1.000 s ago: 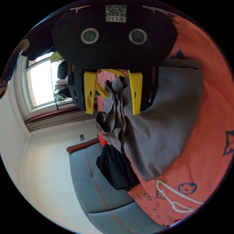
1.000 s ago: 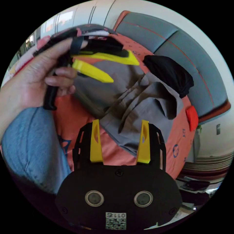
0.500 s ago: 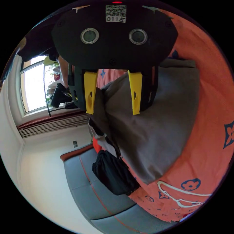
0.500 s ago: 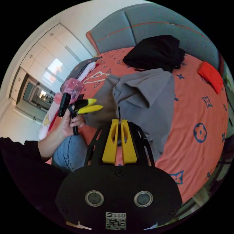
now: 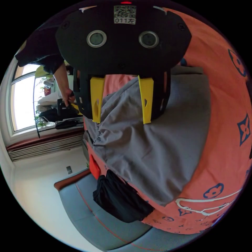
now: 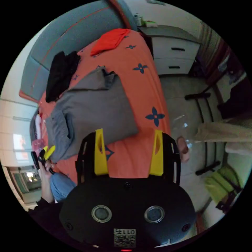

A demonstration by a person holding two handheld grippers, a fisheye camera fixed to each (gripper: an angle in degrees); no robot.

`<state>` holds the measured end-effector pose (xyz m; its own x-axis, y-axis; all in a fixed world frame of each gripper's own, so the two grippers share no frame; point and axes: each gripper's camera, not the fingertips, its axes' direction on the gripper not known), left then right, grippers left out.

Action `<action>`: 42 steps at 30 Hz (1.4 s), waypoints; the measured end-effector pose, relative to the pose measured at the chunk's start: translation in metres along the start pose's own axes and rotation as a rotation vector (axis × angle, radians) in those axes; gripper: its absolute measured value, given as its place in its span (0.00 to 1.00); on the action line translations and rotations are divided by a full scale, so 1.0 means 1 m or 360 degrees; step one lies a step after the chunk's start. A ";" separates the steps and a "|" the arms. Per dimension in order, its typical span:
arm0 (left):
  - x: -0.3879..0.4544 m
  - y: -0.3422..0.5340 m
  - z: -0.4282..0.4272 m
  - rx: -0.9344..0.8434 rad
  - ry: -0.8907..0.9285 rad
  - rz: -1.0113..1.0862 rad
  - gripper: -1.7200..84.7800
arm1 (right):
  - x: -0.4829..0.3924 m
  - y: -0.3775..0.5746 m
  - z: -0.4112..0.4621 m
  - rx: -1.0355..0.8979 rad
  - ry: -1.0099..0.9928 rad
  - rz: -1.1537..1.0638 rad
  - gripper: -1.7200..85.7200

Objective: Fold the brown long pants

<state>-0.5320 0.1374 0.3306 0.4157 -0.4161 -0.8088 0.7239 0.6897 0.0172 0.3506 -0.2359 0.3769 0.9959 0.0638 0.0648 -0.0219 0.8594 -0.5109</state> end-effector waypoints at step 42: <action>0.065 0.065 -0.144 -0.0191 -0.0985 0.1405 0.02 | -0.630 -0.106 0.182 -0.0647 0.0307 -0.2248 0.04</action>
<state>-0.5375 0.2408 0.1946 0.9935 0.0520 -0.1017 -0.0117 0.9318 0.3627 -0.2904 -0.2746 0.5458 0.1680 -0.7786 0.6046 0.9446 -0.0484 -0.3247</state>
